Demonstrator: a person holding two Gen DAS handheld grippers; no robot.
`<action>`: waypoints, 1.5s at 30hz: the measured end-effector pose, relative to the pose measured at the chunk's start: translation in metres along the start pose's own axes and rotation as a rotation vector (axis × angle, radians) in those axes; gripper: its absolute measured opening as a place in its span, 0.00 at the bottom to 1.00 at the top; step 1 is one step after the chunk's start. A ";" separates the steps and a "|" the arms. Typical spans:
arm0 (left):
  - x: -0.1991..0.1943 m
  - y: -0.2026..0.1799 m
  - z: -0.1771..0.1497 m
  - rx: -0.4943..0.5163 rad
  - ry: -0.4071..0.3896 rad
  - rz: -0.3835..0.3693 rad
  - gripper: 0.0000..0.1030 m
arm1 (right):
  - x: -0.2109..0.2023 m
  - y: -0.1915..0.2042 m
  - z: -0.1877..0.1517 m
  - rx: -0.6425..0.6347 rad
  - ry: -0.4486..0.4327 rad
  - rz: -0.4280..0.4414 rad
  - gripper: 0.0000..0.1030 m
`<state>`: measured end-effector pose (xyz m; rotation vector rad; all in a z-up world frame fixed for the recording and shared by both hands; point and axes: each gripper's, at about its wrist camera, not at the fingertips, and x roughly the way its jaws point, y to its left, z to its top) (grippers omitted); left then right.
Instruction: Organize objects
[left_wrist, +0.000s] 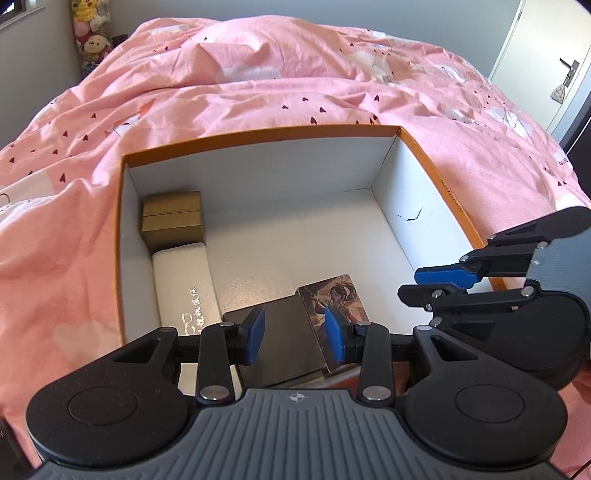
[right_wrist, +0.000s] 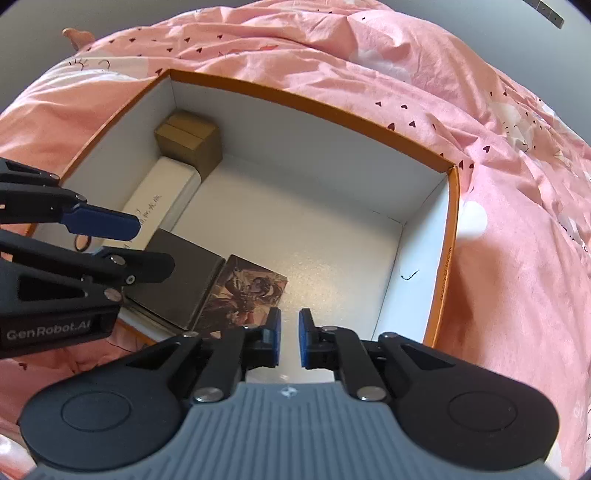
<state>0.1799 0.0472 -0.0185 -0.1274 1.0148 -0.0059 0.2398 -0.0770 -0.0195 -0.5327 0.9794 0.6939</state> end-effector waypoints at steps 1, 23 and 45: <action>-0.005 -0.001 -0.003 0.000 -0.006 -0.001 0.41 | -0.006 0.003 -0.003 0.010 -0.015 0.005 0.20; -0.031 0.033 -0.076 -0.174 0.061 -0.189 0.41 | -0.040 0.062 -0.088 0.226 -0.068 0.135 0.32; 0.006 0.049 -0.116 -0.225 0.213 -0.207 0.46 | 0.000 0.100 -0.108 0.107 0.068 0.114 0.41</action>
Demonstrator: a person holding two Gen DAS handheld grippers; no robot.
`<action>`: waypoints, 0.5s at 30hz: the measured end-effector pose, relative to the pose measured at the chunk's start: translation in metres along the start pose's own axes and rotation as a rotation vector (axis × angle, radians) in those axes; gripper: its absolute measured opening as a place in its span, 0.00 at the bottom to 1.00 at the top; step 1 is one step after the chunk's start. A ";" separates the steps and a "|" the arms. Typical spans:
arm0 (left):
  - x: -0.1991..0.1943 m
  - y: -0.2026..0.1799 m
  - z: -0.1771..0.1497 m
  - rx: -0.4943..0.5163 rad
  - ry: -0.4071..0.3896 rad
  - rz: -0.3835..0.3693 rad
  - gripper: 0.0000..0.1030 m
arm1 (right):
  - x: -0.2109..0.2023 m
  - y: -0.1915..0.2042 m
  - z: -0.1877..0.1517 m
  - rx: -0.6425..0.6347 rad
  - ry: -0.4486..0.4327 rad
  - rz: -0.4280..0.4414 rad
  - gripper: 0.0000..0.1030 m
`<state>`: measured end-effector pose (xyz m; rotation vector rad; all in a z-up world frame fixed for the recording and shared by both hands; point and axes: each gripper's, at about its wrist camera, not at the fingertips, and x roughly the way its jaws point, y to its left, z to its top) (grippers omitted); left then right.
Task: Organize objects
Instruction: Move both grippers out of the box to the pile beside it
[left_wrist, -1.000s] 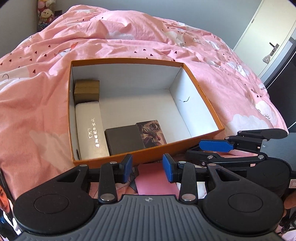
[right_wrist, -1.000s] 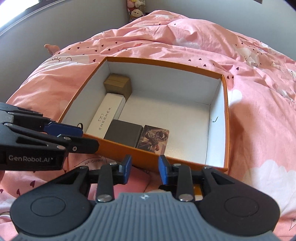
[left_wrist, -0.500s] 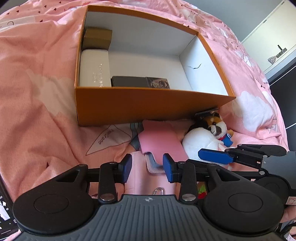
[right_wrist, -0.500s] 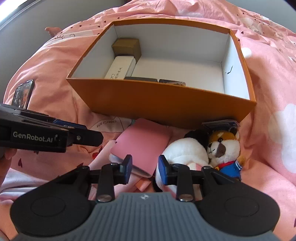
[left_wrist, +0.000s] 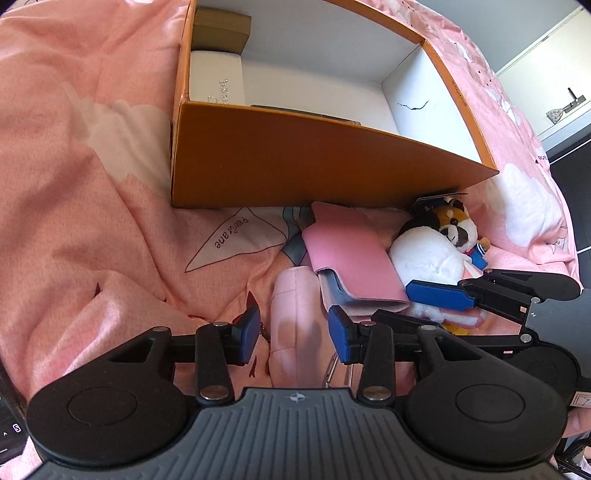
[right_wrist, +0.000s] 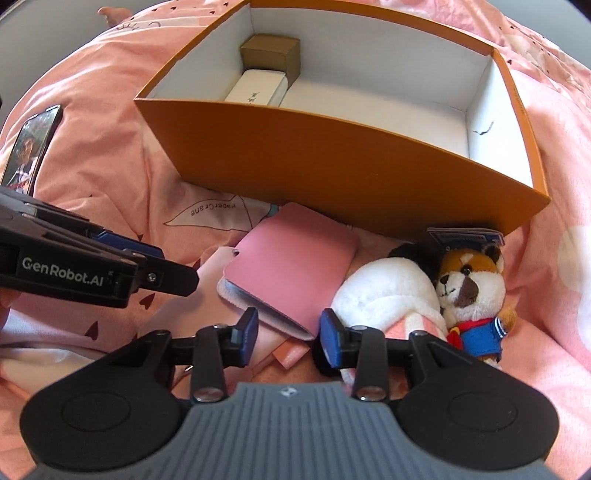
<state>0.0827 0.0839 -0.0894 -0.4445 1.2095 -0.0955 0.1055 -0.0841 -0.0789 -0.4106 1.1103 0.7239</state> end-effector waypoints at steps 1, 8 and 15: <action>0.001 0.001 0.001 -0.002 0.001 -0.001 0.46 | 0.001 0.001 0.001 -0.014 0.002 -0.002 0.42; 0.005 0.001 0.001 0.005 0.028 0.008 0.49 | 0.012 0.025 0.000 -0.246 0.034 -0.043 0.56; 0.014 0.002 0.001 0.010 0.053 0.022 0.49 | 0.017 0.040 -0.003 -0.435 0.044 -0.131 0.51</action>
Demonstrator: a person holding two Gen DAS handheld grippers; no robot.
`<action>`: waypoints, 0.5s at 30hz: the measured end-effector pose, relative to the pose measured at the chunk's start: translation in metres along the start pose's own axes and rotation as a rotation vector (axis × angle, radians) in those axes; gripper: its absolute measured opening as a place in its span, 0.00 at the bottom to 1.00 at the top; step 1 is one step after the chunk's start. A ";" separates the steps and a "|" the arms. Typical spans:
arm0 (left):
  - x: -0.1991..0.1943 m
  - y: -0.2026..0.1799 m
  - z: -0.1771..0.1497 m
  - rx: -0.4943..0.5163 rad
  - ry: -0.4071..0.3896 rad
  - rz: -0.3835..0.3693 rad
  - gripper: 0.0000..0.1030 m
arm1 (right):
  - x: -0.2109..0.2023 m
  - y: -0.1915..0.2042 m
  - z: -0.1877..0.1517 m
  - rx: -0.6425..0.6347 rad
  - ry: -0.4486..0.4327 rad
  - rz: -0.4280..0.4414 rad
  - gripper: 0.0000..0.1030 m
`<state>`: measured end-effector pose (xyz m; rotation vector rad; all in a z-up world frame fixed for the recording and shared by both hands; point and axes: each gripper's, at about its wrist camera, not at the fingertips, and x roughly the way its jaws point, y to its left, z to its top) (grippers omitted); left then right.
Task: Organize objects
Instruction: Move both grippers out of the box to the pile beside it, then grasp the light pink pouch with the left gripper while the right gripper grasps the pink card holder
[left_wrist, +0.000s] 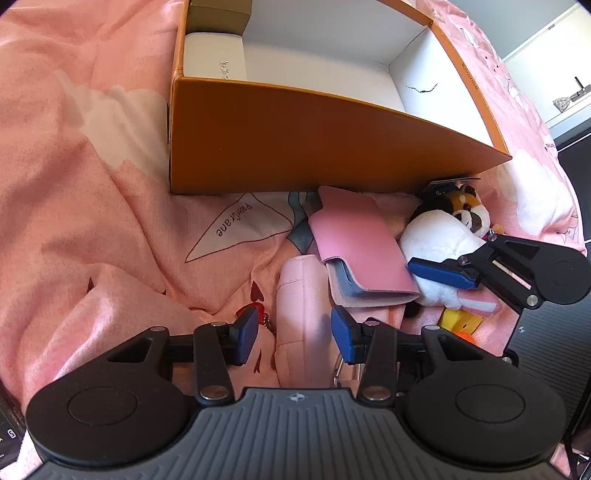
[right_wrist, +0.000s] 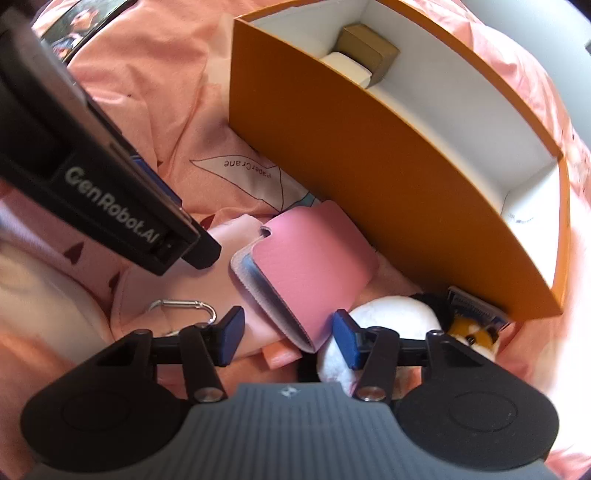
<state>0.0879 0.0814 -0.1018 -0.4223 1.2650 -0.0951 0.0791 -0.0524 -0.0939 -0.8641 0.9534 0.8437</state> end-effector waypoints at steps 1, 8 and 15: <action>0.001 0.000 0.000 0.000 0.004 0.000 0.49 | 0.000 0.001 0.000 -0.026 0.000 -0.015 0.49; 0.020 -0.002 0.001 0.005 0.055 0.003 0.52 | 0.012 0.002 0.003 -0.095 0.007 -0.029 0.50; 0.023 -0.001 0.001 -0.002 0.074 -0.008 0.58 | 0.005 -0.006 0.000 -0.095 -0.016 -0.028 0.37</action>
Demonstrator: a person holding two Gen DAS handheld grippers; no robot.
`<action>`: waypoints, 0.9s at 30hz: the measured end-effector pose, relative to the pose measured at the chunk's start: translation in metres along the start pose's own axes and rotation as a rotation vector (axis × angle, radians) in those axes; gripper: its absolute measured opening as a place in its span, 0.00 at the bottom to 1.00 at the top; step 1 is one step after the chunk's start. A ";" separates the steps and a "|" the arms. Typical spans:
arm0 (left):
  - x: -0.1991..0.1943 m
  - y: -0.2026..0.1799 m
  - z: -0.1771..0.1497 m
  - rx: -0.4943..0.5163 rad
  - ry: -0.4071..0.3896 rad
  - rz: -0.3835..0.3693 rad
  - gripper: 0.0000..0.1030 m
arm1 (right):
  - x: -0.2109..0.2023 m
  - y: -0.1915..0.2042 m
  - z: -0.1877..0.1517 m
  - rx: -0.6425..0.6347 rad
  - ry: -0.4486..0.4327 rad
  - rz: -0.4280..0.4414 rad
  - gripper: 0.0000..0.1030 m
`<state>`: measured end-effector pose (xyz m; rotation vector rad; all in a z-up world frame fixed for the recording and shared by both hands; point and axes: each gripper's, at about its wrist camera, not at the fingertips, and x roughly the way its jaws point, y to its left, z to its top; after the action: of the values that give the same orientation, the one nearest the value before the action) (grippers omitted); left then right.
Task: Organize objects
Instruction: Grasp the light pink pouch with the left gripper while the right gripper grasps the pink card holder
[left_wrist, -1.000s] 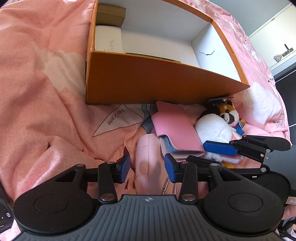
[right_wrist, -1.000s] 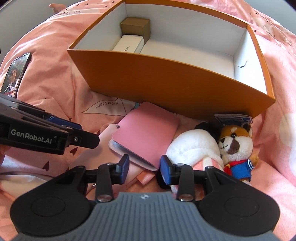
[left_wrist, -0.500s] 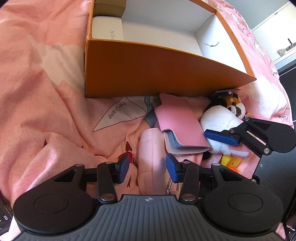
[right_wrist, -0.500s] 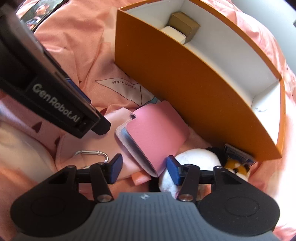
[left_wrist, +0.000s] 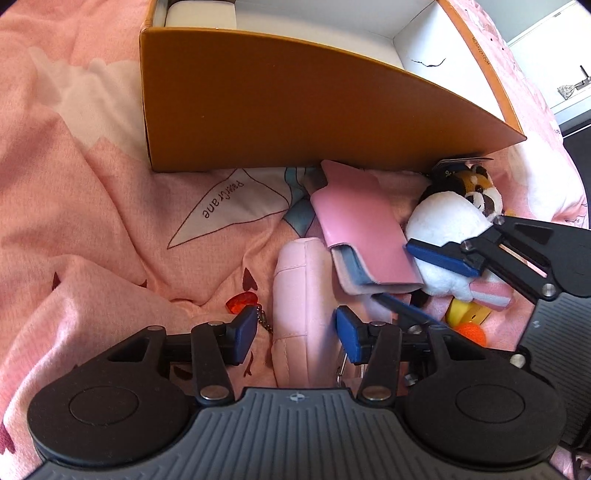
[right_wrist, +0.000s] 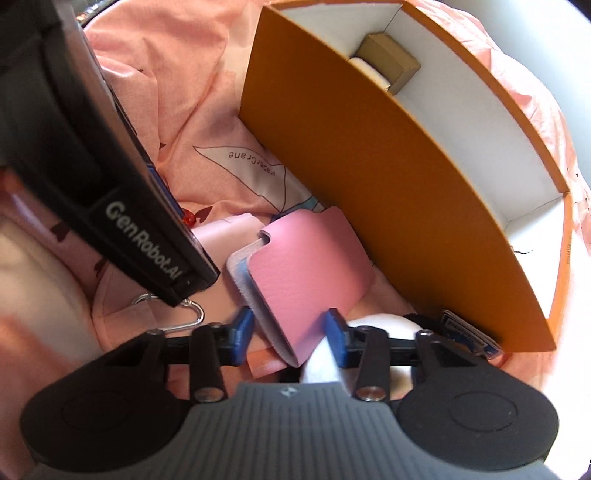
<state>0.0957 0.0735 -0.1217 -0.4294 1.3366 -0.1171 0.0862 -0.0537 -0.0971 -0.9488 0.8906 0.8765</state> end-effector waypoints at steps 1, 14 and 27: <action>0.001 0.001 0.000 -0.003 0.004 -0.004 0.58 | -0.004 -0.003 -0.001 0.007 -0.007 0.001 0.32; 0.000 -0.002 -0.005 0.012 0.006 -0.018 0.41 | -0.041 -0.030 -0.013 0.158 -0.076 -0.013 0.18; -0.061 -0.012 -0.014 0.073 -0.186 0.104 0.28 | -0.075 -0.038 -0.005 0.230 -0.175 0.004 0.14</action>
<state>0.0694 0.0792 -0.0638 -0.3005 1.1648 -0.0384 0.0915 -0.0871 -0.0198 -0.6615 0.8222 0.8275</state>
